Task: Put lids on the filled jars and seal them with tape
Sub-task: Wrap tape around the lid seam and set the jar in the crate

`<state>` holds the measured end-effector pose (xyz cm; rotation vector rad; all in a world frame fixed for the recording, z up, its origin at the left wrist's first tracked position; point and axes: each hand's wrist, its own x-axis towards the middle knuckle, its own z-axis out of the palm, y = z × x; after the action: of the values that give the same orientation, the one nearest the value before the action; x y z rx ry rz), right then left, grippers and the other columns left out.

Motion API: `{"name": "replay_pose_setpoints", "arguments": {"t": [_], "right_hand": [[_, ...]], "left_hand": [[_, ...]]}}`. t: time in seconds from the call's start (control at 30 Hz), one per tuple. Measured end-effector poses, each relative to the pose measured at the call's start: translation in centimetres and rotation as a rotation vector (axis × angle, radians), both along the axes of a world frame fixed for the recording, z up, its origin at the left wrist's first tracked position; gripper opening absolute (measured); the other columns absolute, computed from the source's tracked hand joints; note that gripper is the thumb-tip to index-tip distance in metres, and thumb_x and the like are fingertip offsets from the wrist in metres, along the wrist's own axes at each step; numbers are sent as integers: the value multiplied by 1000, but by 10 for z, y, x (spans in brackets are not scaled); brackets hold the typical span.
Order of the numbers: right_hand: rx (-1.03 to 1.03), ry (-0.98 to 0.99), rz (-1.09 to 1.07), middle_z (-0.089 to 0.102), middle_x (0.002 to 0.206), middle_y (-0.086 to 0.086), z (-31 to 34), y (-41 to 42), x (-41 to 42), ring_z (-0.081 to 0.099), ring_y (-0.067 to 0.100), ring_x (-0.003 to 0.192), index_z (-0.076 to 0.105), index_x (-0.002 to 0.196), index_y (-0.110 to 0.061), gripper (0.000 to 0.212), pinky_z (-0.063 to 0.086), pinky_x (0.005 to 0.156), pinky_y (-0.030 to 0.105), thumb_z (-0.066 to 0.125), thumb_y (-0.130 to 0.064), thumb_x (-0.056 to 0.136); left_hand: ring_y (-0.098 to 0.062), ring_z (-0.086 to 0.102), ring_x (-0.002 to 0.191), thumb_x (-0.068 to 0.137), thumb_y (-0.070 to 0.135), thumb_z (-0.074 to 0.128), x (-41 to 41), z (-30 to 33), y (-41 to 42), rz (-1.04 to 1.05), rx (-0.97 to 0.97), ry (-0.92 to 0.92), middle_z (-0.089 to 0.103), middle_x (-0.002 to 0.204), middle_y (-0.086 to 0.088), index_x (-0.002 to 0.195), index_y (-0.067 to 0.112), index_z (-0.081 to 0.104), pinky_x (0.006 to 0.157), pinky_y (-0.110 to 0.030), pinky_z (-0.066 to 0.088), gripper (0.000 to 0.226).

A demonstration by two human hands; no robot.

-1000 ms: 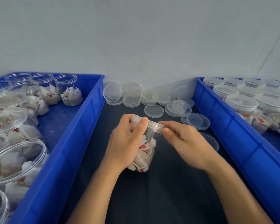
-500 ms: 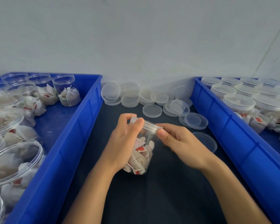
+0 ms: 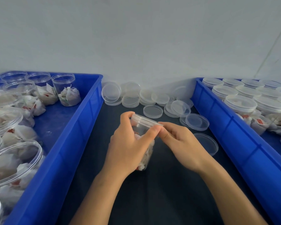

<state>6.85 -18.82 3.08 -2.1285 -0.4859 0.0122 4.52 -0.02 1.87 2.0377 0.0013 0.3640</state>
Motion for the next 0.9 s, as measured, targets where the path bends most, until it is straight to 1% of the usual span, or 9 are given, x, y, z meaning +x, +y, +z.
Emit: {"name": "replay_pose_setpoints", "arguments": {"t": [0.03,0.1,0.17,0.23,0.37,0.47,0.6,0.8,0.9], "right_hand": [[8,-5,18,73,101,-27,-1,-1,1,68,-1,97,69,125,-40,38,55,84,37,45,-63,106],[30,-3,70,64,80,-37,-2,-3,1,62,-11,77,66,132,-40,31,44,69,18,44,-49,112],[48,4,102,61,75,-39,-1,-4,1,60,-15,72,64,137,-38,31,44,61,10,43,-37,114],[55,6,114,61,74,-38,0,-4,0,60,-14,70,63,140,-36,32,43,62,5,43,-33,115],[82,45,141,54,69,-23,3,-6,1,47,0,60,64,137,-42,32,39,58,12,44,-34,114],[140,98,177,49,72,-15,4,-9,1,40,5,63,68,130,-48,31,37,57,20,47,-33,113],[92,48,164,57,72,-21,1,-11,4,47,1,64,68,130,-42,28,40,61,15,49,-38,110],[16,26,87,73,97,-2,-1,-12,6,57,1,77,63,141,-35,35,46,77,25,52,-43,109],[2,23,83,75,105,-2,1,-12,6,65,11,88,61,144,-33,39,53,85,34,52,-45,108]], "left_hand": [[-3,67,110,71,95,57,0,-1,1,-6,-11,-1,67,118,24,136,46,39,97,-43,58,83],[-3,68,108,72,92,58,2,-1,3,-16,-61,5,68,118,23,137,45,41,97,-43,58,82],[0,70,104,71,89,60,3,-1,6,-37,-136,19,70,113,25,135,45,45,97,-43,57,79],[2,71,100,71,86,63,3,0,9,-67,-204,33,70,111,29,132,44,48,98,-44,58,76],[-7,73,103,72,80,70,5,0,16,-110,-310,49,73,111,15,126,39,55,101,-51,57,69],[-10,74,101,71,78,71,6,0,19,-140,-357,49,73,108,14,121,36,58,94,-43,58,67],[-8,74,96,70,75,71,5,2,20,-161,-400,47,73,102,16,118,32,60,80,-28,55,66],[-14,76,92,79,67,75,4,3,17,-198,-459,82,75,99,8,113,26,64,78,-32,56,54],[-19,77,93,85,58,72,4,3,16,-215,-488,93,75,101,4,115,22,65,74,-28,59,48]]}}
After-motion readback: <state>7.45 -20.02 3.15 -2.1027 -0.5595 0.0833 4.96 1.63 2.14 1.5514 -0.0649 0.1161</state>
